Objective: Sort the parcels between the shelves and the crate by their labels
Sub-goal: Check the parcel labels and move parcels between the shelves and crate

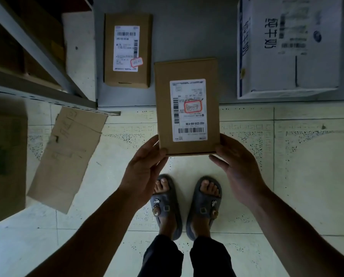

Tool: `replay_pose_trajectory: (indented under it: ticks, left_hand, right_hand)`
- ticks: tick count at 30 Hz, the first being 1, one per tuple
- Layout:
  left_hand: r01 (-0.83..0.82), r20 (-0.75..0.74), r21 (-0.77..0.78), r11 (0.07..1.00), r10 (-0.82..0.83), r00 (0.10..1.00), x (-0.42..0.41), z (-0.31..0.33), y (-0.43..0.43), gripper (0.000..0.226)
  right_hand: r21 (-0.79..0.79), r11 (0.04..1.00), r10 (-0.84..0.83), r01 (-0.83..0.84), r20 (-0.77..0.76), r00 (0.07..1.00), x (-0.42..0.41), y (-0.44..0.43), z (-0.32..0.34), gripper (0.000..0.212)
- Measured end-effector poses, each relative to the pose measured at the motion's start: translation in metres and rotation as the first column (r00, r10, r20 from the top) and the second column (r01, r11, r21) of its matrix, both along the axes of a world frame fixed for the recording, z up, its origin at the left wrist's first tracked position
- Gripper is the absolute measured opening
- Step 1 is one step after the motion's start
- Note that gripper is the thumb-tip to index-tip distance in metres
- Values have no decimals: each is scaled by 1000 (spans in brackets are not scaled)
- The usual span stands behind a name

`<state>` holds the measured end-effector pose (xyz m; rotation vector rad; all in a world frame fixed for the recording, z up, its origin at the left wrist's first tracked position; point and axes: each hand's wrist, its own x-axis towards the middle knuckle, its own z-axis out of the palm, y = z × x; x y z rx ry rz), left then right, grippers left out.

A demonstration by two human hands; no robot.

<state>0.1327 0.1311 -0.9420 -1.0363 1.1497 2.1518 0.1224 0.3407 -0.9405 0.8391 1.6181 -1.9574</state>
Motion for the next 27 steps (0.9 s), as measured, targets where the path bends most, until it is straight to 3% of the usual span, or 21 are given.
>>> replay_pose_trajectory:
  ticks: [7, 11, 15, 20, 24, 27]
  left_hand:
    - [-72, -152, 72, 995, 82, 985, 0, 43, 7, 59]
    - [-97, -218, 127, 987, 124, 968, 2, 54, 7, 64]
    - [-62, -260, 151, 987, 100, 960, 3, 60, 6, 72]
    - [-78, -238, 168, 983, 117, 964, 6, 60, 6, 65]
    - [-87, -187, 126, 988, 110, 976, 10, 59, 21, 87]
    - [-58, -163, 102, 993, 74, 984, 16, 62, 41, 77]
  right_hand:
    - [-94, 990, -127, 110, -202, 971, 8, 2, 35, 36]
    - [-104, 988, -140, 116, -263, 955, 5, 5, 52, 54]
    - [-134, 984, -157, 121, -311, 937, 6, 5, 60, 48]
    - [-132, 982, -166, 134, -272, 948, 12, 3, 57, 50]
    - [-164, 967, -226, 196, -191, 955, 18, -5, 53, 40]
    - [-176, 961, -235, 214, -110, 966, 26, -16, 57, 35]
